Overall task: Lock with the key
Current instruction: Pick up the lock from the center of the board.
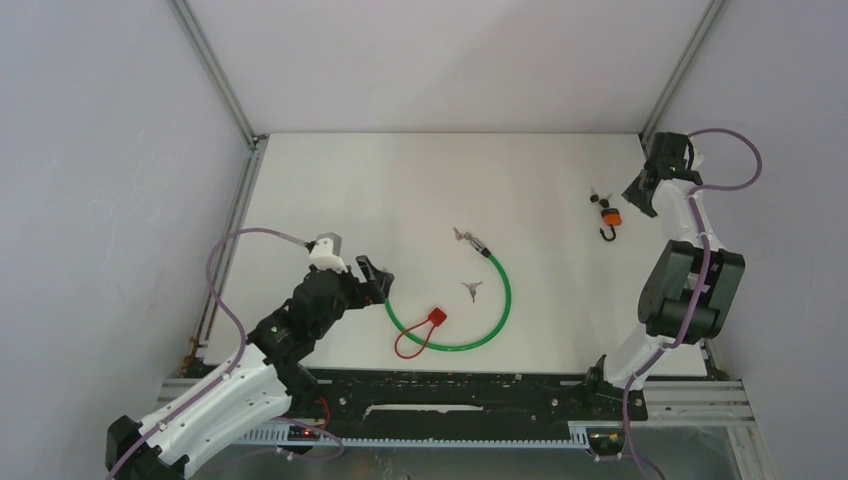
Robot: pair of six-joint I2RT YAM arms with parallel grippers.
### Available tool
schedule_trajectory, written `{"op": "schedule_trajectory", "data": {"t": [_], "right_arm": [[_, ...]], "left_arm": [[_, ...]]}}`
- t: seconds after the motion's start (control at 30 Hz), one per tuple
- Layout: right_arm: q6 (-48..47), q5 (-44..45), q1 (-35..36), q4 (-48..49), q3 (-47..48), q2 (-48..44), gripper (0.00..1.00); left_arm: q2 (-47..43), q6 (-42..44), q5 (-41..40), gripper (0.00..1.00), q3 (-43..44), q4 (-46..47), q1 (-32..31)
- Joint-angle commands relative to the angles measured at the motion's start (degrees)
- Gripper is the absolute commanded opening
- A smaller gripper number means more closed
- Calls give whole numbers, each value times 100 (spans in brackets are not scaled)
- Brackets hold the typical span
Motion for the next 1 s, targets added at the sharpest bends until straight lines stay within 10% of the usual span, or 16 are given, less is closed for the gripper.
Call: {"op": "schedule_trajectory", "data": {"t": [0.0, 0.4, 0.97], "right_arm": [[64, -579, -211, -160, -368, 372, 43], [165, -1100, -148, 369, -286, 640, 80], [-46, -601, 128, -1491, 2722, 2805, 79]], "left_arm": [[-50, 91, -135, 94, 411, 54, 24], [-226, 128, -278, 95, 405, -181, 25], [-179, 242, -512, 96, 128, -20, 19]]}}
